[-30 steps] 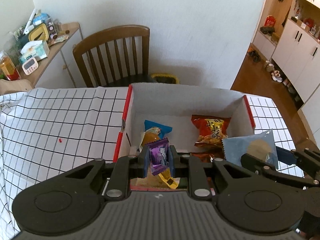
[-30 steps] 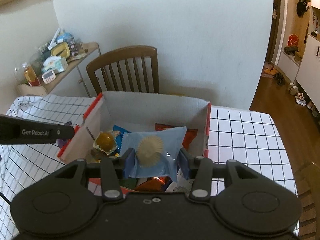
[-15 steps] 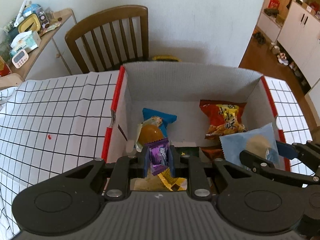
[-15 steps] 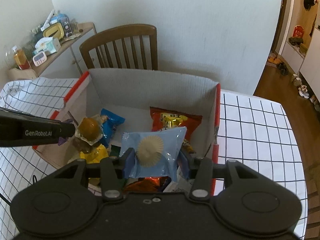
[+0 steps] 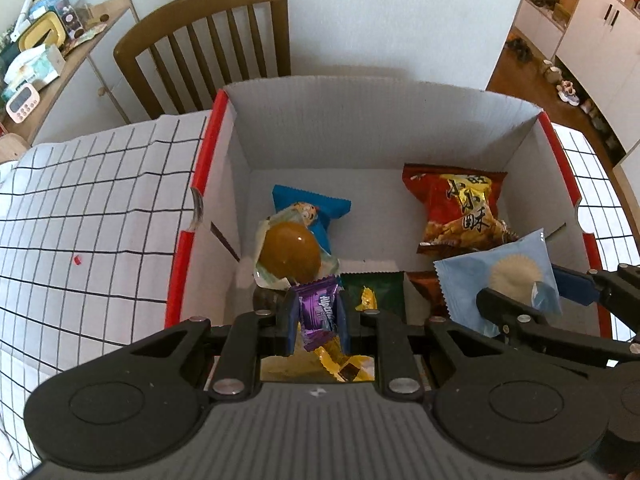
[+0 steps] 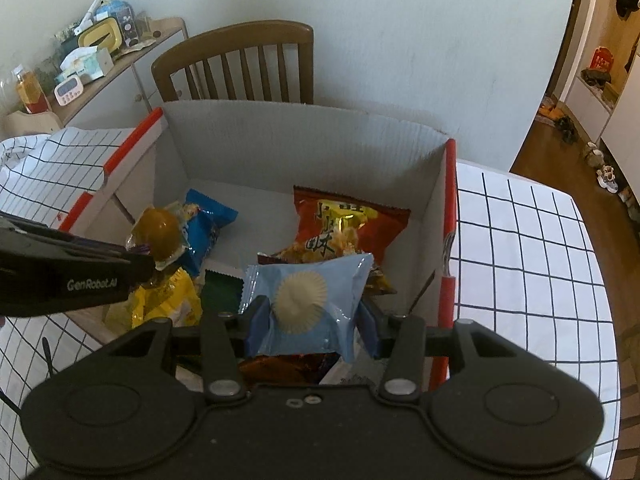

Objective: Organize snacks
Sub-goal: 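Open both tools to drop the cake and candy into the red box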

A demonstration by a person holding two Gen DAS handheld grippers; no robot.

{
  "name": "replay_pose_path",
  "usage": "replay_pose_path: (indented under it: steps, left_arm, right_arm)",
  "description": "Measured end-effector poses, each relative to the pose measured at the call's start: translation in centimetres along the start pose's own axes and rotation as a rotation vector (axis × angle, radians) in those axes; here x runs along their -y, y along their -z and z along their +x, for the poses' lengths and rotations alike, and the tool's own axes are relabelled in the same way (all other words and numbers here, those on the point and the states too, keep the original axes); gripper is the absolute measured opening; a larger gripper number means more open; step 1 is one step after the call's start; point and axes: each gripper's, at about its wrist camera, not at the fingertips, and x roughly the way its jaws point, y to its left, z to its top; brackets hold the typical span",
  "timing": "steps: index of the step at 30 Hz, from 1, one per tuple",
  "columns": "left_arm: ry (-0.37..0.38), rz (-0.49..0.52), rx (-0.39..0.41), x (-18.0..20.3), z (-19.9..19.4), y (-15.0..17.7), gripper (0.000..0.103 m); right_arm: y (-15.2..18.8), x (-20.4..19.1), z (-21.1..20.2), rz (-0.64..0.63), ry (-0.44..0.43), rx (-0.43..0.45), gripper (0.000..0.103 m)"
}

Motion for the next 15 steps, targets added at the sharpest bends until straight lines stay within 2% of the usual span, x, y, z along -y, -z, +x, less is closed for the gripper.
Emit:
replay_pose_path:
  steps: [12,15]
  left_arm:
    - [0.035,-0.044,-0.035,-0.65,0.39,0.71,0.020]
    - [0.051,-0.061,-0.038,-1.00,-0.01,0.84,0.025]
  right_arm:
    - [0.68,0.07,0.18,0.011,-0.008,-0.016,0.049]
    - [0.83,0.10,-0.13,0.023,-0.010,-0.015,0.053]
